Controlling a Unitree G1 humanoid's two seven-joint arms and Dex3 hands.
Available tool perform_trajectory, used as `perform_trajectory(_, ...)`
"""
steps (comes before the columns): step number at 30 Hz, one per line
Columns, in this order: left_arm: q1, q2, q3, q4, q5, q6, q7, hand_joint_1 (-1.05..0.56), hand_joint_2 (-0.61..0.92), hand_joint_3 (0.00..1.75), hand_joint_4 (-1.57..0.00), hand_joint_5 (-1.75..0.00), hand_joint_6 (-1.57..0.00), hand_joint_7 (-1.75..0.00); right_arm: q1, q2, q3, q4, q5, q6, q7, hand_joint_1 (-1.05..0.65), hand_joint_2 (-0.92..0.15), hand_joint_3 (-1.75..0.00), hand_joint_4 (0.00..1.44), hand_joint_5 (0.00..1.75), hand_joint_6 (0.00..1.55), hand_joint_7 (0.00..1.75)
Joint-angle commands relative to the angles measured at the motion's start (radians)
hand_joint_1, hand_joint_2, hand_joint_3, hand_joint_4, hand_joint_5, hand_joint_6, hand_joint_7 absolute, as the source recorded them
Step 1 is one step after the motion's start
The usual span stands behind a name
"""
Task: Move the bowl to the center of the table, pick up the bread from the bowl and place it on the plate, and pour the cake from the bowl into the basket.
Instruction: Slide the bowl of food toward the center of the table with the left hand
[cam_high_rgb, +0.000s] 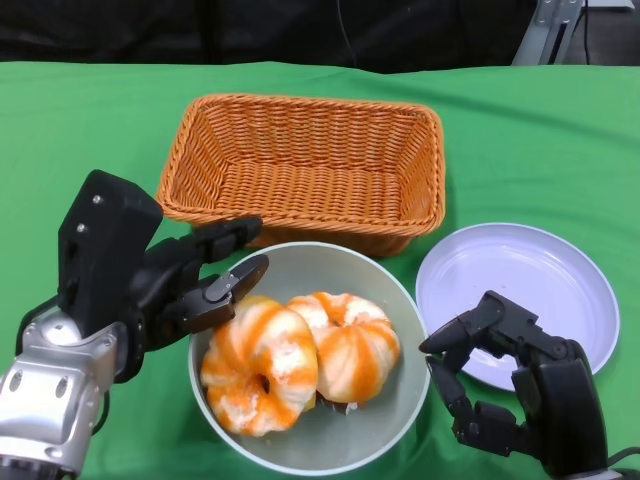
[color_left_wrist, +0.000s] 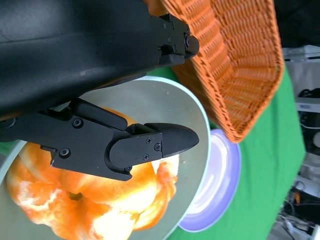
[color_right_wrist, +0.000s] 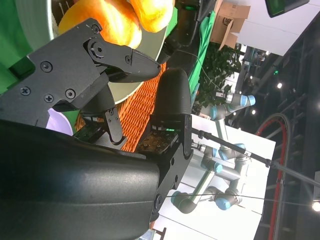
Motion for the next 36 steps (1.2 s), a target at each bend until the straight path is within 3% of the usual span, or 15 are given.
perform_trajectory(1,0.018,0.001,0.026,-0.033,-0.016,-0.015,0.021,-0.63,0.92,0.52,-0.12,-0.03,-0.01,-0.01,-0.004,-0.006,-0.007,0.000,0.001,-0.014,-0.015,-0.26,-0.52,-0.87,0.79,1.53,0.71,1.26)
perform_trajectory(4,0.025,-0.004,0.032,-0.053,0.008,-0.026,0.060,-0.60,0.92,0.51,-0.15,-0.04,-0.04,-0.02,-0.003,-0.009,-0.004,-0.001,0.006,-0.010,-0.011,-0.26,-0.52,-0.87,0.79,1.53,0.71,1.26)
perform_trajectory(8,0.047,0.000,0.005,-0.076,0.139,-0.136,0.205,-0.53,0.92,0.46,-0.22,-0.07,-0.16,-0.06,-0.003,-0.011,-0.003,0.005,0.011,-0.017,-0.010,-0.26,-0.52,-0.87,0.79,1.54,0.70,1.26)
perform_trajectory(15,0.061,-0.042,0.088,-0.062,0.145,-0.338,0.342,-0.49,0.92,0.31,-0.44,-0.16,-0.37,-0.11,0.004,-0.012,-0.003,0.001,0.019,-0.011,-0.007,-0.26,-0.51,-0.87,0.79,1.53,0.71,1.26)
perform_trajectory(20,0.041,-0.055,0.172,0.028,0.041,-0.555,0.283,-0.41,0.92,0.21,-0.60,-0.22,-0.55,-0.14,0.008,-0.016,-0.004,0.000,0.030,-0.008,0.001,-0.26,-0.52,-0.85,0.77,1.53,0.70,1.26)
perform_trajectory(25,0.015,-0.069,0.232,0.116,-0.088,-0.671,0.195,-0.41,0.92,0.11,-0.79,-0.25,-0.76,-0.13,0.008,-0.021,-0.008,0.005,0.030,-0.013,0.004,-0.25,-0.53,-0.85,0.78,1.52,0.70,1.26)
perform_trajectory(30,-0.007,-0.088,0.262,0.246,-0.119,-0.817,0.157,-0.16,0.92,0.18,-0.98,-0.35,-1.00,-0.19,0.011,-0.025,-0.010,-0.002,0.054,-0.005,0.019,-0.24,-0.52,-0.85,0.77,1.50,0.70,1.25)
perform_trajectory(31,-0.015,-0.091,0.267,0.291,-0.107,-0.866,0.163,-0.08,0.91,0.29,-0.97,-0.62,-1.11,-0.24,0.012,-0.027,-0.011,-0.004,0.060,-0.002,0.023,-0.24,-0.52,-0.85,0.76,1.49,0.70,1.24)
perform_trajectory(33,-0.031,-0.089,0.273,0.376,-0.080,-0.946,0.180,-0.01,0.87,0.47,-0.87,-1.06,-1.14,-0.41,0.013,-0.031,-0.013,-0.007,0.068,-0.001,0.030,-0.24,-0.52,-0.85,0.75,1.48,0.70,1.23)
perform_trajectory(34,-0.039,-0.086,0.276,0.427,-0.070,-0.980,0.188,0.07,0.79,0.72,-0.80,-1.32,-1.04,-0.75,0.014,-0.032,-0.015,-0.007,0.071,-0.002,0.032,-0.24,-0.52,-0.85,0.74,1.48,0.70,1.23)
perform_trajectory(36,-0.047,-0.074,0.287,0.530,-0.059,-1.031,0.188,0.08,0.68,0.94,-0.76,-1.47,-0.91,-1.13,0.017,-0.036,-0.019,-0.011,0.073,-0.003,0.035,-0.24,-0.52,-0.86,0.74,1.48,0.71,1.22)
